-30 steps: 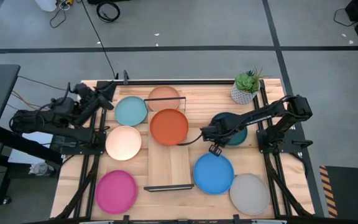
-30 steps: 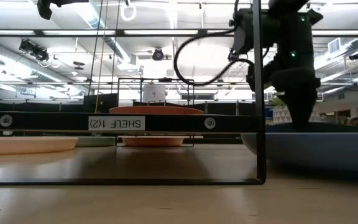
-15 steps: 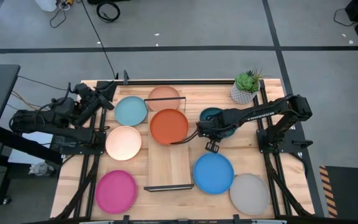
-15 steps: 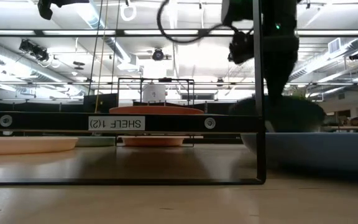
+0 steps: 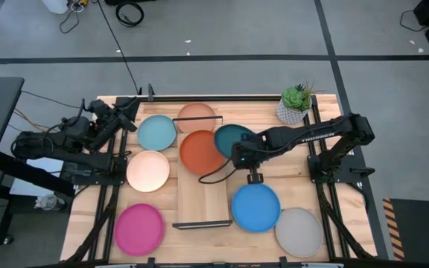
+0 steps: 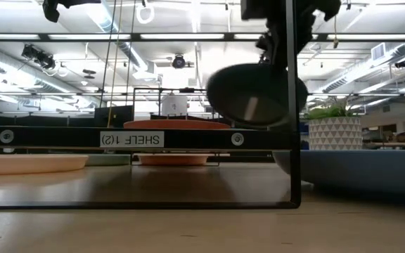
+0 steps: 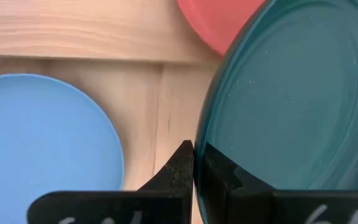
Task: Place and stack plates onto a shelf
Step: Stack the dark green plate on top of the orange plate on the shelf
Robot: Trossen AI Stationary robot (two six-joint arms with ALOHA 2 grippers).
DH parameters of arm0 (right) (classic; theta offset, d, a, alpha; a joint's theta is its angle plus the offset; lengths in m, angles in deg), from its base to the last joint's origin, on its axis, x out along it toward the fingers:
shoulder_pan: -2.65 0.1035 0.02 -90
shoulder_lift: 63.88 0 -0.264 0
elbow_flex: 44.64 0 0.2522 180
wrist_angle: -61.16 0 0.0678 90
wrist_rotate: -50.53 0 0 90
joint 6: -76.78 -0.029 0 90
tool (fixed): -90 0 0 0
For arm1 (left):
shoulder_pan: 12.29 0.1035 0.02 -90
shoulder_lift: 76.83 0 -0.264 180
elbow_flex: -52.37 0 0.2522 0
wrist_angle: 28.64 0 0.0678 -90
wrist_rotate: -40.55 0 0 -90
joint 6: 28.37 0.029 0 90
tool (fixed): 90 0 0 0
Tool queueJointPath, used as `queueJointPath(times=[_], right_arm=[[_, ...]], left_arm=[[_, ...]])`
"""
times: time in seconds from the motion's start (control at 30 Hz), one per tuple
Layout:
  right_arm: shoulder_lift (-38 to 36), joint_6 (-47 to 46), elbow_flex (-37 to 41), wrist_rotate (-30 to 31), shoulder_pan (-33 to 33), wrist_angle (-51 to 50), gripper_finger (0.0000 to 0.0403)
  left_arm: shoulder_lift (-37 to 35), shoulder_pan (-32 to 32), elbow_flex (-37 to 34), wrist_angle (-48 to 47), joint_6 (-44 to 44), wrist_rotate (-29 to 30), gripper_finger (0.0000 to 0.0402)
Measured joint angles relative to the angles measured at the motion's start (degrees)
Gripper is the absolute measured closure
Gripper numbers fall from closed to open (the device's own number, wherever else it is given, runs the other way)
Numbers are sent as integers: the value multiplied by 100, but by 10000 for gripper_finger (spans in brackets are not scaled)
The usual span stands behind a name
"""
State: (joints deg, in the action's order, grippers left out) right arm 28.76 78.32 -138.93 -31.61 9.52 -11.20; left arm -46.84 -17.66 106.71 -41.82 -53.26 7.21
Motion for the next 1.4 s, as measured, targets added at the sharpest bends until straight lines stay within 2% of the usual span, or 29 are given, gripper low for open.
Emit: queueJointPath(times=[0.17, 0.33, 0.67, 1.07, 1.4], right_arm=[[-2, 596, -199, -64, 56, 279, 382], [-2, 609, -302, -432, 51, 820, 382], [-2, 872, -302, -497, 51, 1617, 382], [-2, 717, -322, -786, 51, 1883, 383], [352, 1020, -1147, -926, -89, 1965, 383]], left_arm=[[0, 0, 0, 0, 1, 2, 276], [0, 0, -2, 2, 0, 2, 276], [0, 0, -2, 2, -2, 2, 276], [0, 0, -2, 8, -46, 4, 276], [39, 0, -9, 27, -123, 4, 276]])
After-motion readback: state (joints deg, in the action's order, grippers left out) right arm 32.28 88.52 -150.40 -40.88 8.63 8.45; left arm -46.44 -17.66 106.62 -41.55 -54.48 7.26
